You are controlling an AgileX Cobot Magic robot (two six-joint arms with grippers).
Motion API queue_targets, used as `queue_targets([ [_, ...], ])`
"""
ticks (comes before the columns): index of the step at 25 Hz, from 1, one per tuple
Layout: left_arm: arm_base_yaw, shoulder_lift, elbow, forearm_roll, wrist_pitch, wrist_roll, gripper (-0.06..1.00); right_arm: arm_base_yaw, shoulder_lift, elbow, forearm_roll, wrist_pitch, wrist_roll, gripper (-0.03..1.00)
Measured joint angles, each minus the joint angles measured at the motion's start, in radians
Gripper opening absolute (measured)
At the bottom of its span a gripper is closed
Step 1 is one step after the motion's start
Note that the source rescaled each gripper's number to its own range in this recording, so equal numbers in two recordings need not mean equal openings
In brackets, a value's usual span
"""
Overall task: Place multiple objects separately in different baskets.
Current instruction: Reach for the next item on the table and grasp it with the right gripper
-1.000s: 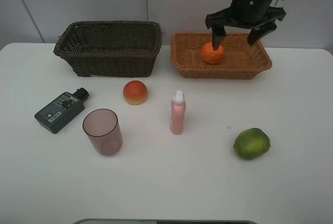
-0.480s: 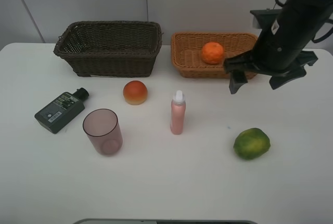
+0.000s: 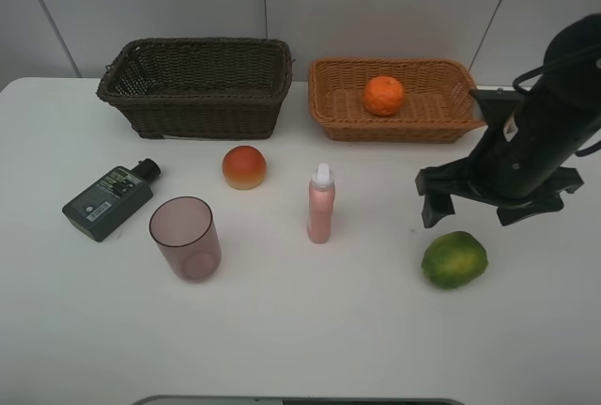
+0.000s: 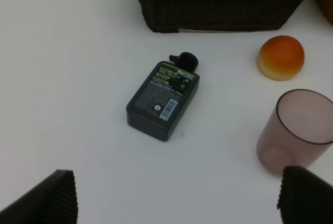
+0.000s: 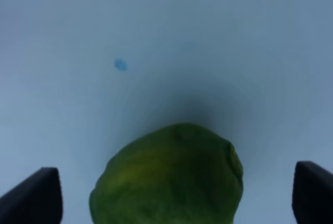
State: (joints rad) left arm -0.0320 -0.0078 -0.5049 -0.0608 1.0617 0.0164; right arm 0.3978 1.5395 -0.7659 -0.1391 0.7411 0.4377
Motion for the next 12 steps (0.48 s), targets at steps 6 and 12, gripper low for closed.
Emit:
queue_targets([
  [6, 0.0, 0.0, 0.0, 0.0, 0.0, 0.0, 0.99, -0.008, 0.0, 0.051, 0.001, -0.061, 0.048, 0.98],
  [12, 0.0, 0.0, 0.0, 0.0, 0.0, 0.0, 0.99, -0.008, 0.0, 0.086, 0.001, -0.126, 0.118, 0.98],
])
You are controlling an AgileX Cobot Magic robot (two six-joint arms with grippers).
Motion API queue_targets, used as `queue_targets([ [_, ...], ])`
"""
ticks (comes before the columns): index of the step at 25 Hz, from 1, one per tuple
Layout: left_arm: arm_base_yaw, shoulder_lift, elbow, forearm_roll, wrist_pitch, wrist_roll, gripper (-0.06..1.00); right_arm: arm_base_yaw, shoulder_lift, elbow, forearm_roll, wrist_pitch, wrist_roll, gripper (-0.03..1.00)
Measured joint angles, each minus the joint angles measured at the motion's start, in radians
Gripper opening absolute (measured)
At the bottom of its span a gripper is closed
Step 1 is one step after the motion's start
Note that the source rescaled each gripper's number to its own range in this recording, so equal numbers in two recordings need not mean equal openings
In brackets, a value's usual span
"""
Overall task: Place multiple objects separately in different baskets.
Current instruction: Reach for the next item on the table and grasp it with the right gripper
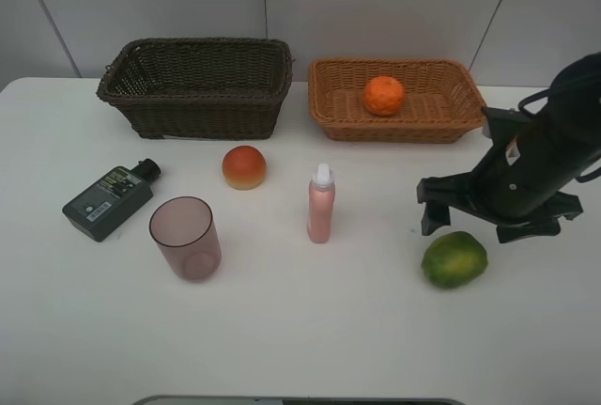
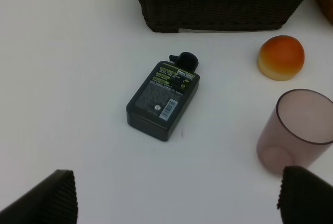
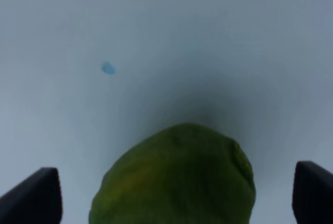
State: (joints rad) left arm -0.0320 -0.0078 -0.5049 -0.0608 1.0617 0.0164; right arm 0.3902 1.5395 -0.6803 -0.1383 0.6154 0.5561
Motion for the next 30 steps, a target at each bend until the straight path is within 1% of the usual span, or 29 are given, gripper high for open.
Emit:
queue_targets([
  [6, 0.0, 0.0, 0.0, 0.0, 0.0, 0.0, 0.99, 0.0, 0.064, 0.0, 0.0, -0.019, 0.025, 0.98],
  [22, 0.0, 0.0, 0.0, 0.0, 0.0, 0.0, 0.99, 0.0, 0.2, 0.0, 0.011, -0.048, 0.029, 0.97],
  [23, 0.0, 0.0, 0.0, 0.0, 0.0, 0.0, 0.99, 0.0, 0.2, 0.0, 0.012, -0.048, 0.03, 0.94],
  [24, 0.0, 0.0, 0.0, 0.0, 0.0, 0.0, 0.99, 0.0, 0.2, 0.0, 0.013, -0.049, 0.032, 0.89],
  [26, 0.0, 0.0, 0.0, 0.0, 0.0, 0.0, 0.99, 0.0, 0.2, 0.0, 0.016, -0.049, 0.035, 0.71],
  [27, 0.0, 0.0, 0.0, 0.0, 0.0, 0.0, 0.99, 0.0, 0.2, 0.0, 0.016, -0.049, 0.036, 0.69],
  [30, 0.0, 0.0, 0.0, 0.0, 0.0, 0.0, 0.99, 0.0, 0.201, 0.0, 0.018, -0.049, 0.036, 0.68],
])
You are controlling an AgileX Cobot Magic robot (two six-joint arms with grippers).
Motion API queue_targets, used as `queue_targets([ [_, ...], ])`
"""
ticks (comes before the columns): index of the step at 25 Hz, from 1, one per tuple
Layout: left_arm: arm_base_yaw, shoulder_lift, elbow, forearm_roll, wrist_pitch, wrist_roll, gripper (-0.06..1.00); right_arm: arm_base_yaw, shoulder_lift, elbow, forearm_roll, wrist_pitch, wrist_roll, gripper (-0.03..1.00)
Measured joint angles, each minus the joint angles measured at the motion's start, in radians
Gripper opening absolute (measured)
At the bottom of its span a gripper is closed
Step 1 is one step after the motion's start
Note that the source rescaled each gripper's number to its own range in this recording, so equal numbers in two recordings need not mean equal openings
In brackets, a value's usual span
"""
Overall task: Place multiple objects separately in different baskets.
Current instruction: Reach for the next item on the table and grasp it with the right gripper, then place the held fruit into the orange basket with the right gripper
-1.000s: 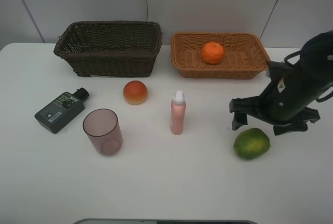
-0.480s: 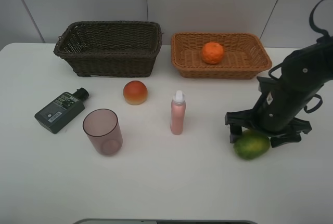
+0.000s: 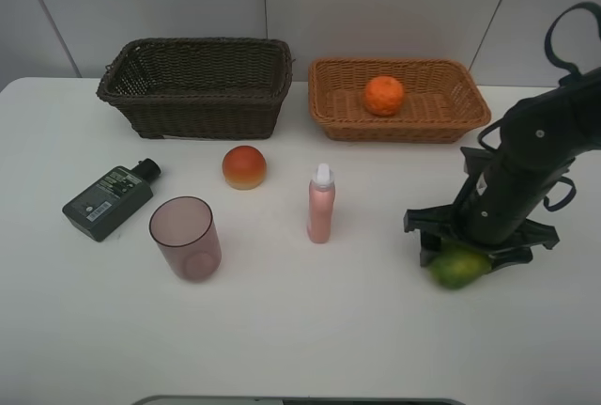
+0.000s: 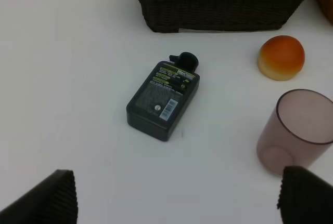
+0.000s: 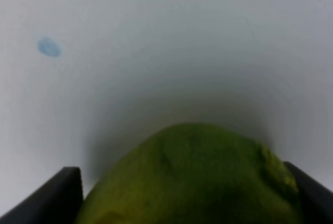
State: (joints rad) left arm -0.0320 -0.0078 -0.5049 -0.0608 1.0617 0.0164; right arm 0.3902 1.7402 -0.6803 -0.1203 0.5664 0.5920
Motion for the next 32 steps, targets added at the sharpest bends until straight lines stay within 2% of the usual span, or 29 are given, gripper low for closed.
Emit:
queue_targets([
  [21, 0.0, 0.0, 0.0, 0.0, 0.0, 0.0, 0.99, 0.0, 0.0, -0.005, 0.005, 0.007, 0.0, 0.68],
  [26, 0.0, 0.0, 0.0, 0.0, 0.0, 0.0, 0.99, 0.0, 0.0, -0.114, 0.007, 0.153, -0.016, 0.68],
  [32, 0.0, 0.0, 0.0, 0.0, 0.0, 0.0, 0.99, 0.0, 0.001, -0.359, 0.018, 0.333, -0.152, 0.68],
])
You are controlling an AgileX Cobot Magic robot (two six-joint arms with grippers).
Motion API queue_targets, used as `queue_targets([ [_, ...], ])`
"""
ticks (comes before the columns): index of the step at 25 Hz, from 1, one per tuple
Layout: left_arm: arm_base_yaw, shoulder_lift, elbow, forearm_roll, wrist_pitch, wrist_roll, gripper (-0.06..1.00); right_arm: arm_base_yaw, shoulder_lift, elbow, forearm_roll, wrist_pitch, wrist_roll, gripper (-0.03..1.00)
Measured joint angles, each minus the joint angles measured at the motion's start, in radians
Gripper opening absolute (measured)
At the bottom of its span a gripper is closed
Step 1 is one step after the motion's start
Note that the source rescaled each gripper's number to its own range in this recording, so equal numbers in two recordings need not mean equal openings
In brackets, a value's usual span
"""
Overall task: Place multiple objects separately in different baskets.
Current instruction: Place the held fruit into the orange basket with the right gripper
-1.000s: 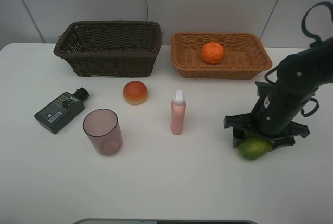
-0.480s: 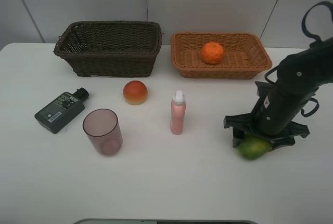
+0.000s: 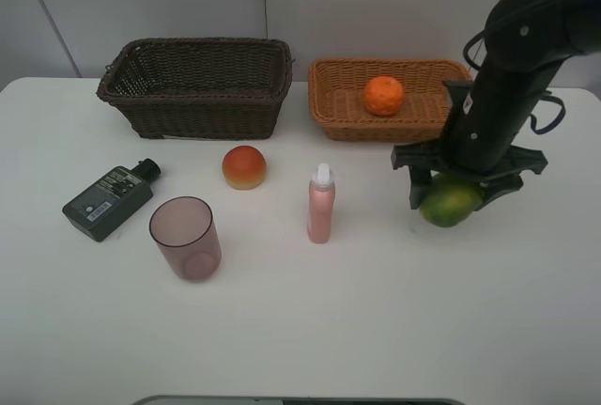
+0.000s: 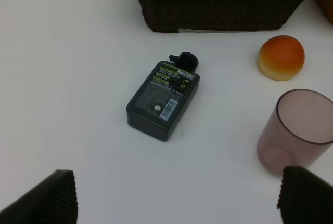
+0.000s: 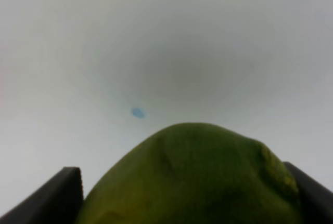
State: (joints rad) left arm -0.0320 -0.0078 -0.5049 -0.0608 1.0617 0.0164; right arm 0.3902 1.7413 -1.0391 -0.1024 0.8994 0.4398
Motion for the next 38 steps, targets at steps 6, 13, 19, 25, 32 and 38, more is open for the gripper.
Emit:
queue_targets([
  [6, 0.0, 0.0, 0.0, 0.0, 0.0, 0.0, 0.99, -0.02, 0.062, -0.284, 0.016, 0.161, -0.111, 0.68],
  [13, 0.0, 0.0, 0.0, 0.0, 0.0, 0.0, 0.99, -0.073, 0.237, -0.617, 0.017, 0.307, -0.184, 0.68],
  [19, 0.0, 0.0, 0.0, 0.0, 0.0, 0.0, 0.99, -0.136, 0.372, -0.812, 0.016, 0.313, -0.216, 0.68],
  [25, 0.0, 0.0, 0.0, 0.0, 0.0, 0.0, 0.99, -0.2, 0.458, -0.862, -0.01, 0.215, -0.216, 0.68],
  [32, 0.0, 0.0, 0.0, 0.0, 0.0, 0.0, 0.99, -0.231, 0.538, -0.864, -0.062, 0.059, -0.216, 0.68],
  [38, 0.0, 0.0, 0.0, 0.0, 0.0, 0.0, 0.99, -0.232, 0.596, -0.864, -0.064, -0.008, -0.216, 0.68],
])
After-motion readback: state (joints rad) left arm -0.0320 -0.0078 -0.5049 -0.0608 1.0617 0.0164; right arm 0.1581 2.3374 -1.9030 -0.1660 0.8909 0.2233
